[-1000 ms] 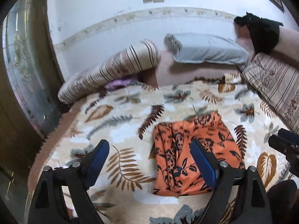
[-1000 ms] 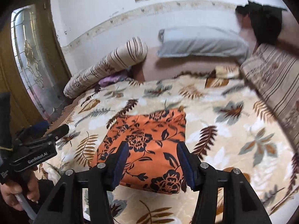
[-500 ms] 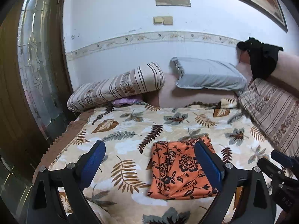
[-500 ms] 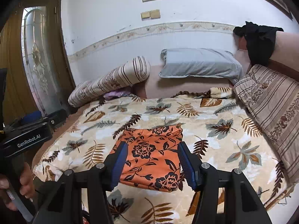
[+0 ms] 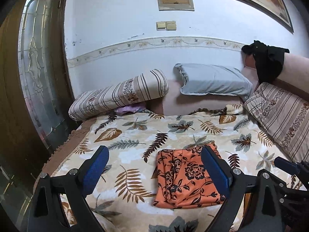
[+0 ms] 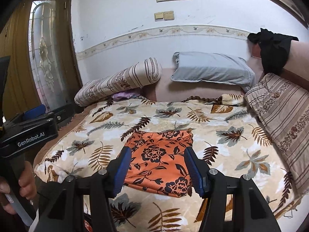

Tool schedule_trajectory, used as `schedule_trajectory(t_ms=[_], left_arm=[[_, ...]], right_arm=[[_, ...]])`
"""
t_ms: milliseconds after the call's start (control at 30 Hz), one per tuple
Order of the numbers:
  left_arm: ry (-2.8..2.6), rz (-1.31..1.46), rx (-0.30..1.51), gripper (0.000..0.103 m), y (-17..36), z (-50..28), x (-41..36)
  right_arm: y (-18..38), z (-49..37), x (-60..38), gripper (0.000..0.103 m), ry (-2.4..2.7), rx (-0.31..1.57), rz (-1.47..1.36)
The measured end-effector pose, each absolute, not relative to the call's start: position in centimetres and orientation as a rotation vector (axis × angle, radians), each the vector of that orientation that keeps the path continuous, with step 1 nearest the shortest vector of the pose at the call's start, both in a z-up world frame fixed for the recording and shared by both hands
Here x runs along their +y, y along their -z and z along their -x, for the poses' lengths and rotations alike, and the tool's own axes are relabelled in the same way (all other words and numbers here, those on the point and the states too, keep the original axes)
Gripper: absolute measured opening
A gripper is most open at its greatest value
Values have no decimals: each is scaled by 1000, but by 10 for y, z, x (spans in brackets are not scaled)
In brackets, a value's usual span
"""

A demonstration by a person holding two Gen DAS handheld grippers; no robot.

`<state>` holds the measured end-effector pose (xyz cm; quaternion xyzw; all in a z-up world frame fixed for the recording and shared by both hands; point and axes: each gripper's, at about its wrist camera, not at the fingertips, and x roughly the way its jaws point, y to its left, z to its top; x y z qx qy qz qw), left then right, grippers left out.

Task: Fold small clothes

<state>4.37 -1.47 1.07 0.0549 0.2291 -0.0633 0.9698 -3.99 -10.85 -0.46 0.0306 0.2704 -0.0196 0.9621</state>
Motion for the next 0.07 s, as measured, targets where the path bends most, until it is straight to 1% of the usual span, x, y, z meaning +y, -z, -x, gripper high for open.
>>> schedule_trajectory(t_ms=[67], left_arm=[[159, -99, 467, 96, -6, -50, -13]], right_arm=[[8, 31, -117, 61, 44, 560, -77]])
